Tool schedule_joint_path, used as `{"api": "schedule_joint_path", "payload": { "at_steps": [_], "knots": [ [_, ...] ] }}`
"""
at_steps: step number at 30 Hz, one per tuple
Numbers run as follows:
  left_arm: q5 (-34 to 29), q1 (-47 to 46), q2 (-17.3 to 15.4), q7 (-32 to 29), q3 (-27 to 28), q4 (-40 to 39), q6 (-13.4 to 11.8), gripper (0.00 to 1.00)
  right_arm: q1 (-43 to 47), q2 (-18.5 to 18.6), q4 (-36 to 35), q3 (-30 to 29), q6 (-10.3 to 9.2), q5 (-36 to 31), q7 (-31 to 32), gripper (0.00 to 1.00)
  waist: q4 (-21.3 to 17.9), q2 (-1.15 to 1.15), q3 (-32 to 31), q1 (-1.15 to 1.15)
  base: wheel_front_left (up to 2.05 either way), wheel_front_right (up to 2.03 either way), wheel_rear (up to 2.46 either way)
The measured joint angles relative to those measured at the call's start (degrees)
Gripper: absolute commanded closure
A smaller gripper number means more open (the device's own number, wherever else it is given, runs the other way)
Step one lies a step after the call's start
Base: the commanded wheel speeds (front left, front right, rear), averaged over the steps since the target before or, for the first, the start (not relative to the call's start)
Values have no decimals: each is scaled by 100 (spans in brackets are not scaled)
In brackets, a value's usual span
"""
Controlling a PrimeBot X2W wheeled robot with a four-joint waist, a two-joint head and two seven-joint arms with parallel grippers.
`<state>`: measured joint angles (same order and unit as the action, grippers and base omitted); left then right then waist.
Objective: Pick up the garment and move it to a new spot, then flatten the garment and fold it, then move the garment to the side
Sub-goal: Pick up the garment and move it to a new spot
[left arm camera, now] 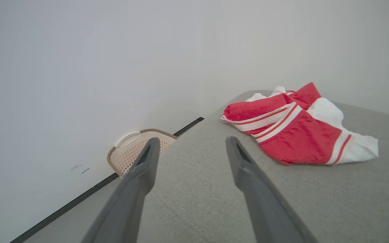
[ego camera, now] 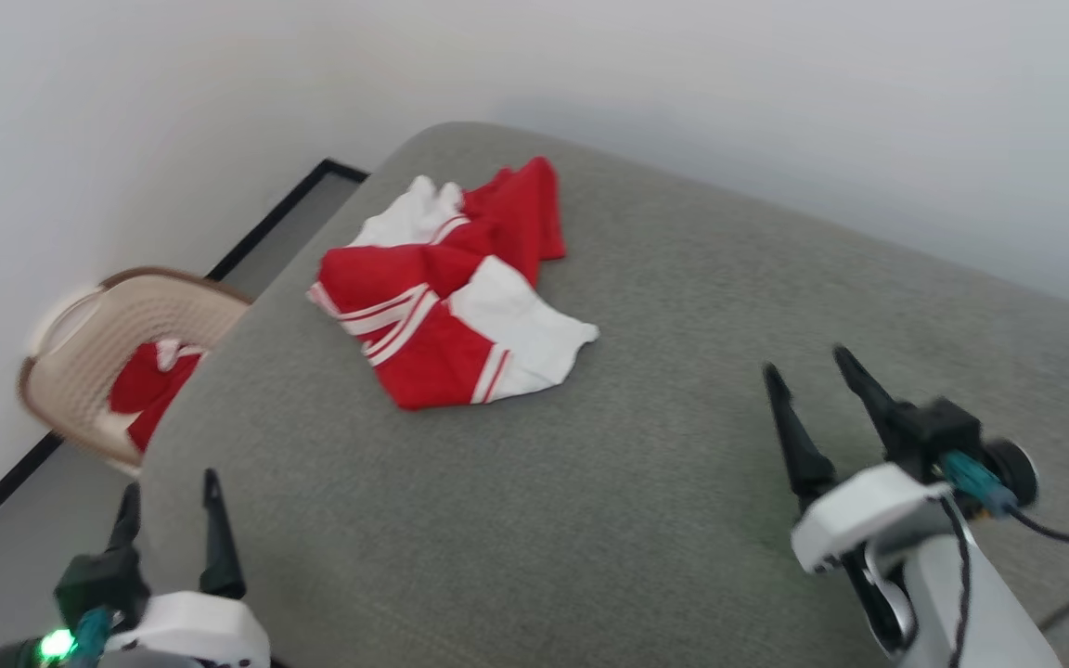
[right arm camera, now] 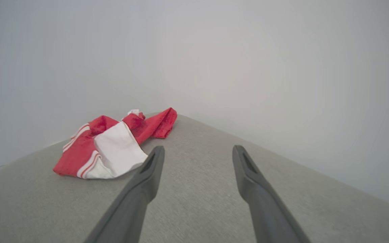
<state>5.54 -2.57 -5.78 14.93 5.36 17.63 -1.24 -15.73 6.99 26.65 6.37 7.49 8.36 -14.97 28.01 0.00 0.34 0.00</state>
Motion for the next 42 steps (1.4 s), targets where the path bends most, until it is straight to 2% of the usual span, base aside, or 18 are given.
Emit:
{"api": "schedule_joint_path", "payload": {
  "at_steps": [6,12,17,23,29,30,33,35,38,42],
  "knots": [
    [164,328,205,4,422,-411,-113,0,-446,-75,247,606,0,189,-2,0,280,0,221,0,0,0,0],
    [381,531,264,4,579,-577,-69,0,-701,-113,376,900,0,337,-1,0,329,0,345,0,0,0,0],
    [527,376,274,4,366,-449,240,0,-720,-41,387,869,0,407,-1,0,306,0,441,0,0,0,0],
    [400,-621,232,5,-69,127,739,0,-539,74,266,560,0,333,-1,0,211,0,603,0,0,0,0],
    [888,-2079,-353,-127,-147,1496,850,0,-623,80,118,527,0,267,-1,0,-282,0,891,0,0,0,0],
    [994,-2323,-468,-302,-223,1747,856,0,-623,88,107,490,0,267,-1,0,-387,0,959,0,0,0,0],
    [1884,-3022,-814,-881,-572,2215,857,0,-638,76,37,397,0,269,-1,0,-692,0,1187,0,0,0,0],
    [2277,-3353,-1151,-1255,-820,2406,865,0,-683,56,-19,350,0,269,-1,0,-878,0,1353,0,0,0,0],
    [2948,-3631,-1582,-1878,-1048,2685,864,0,-776,23,-83,314,0,269,-1,0,-1153,0,1606,0,0,0,0],
    [3730,-3919,-1995,-2941,-1347,2988,865,0,-882,-63,-144,326,0,266,-1,0,-1513,0,1922,0,0,0,0]
  ]
}}
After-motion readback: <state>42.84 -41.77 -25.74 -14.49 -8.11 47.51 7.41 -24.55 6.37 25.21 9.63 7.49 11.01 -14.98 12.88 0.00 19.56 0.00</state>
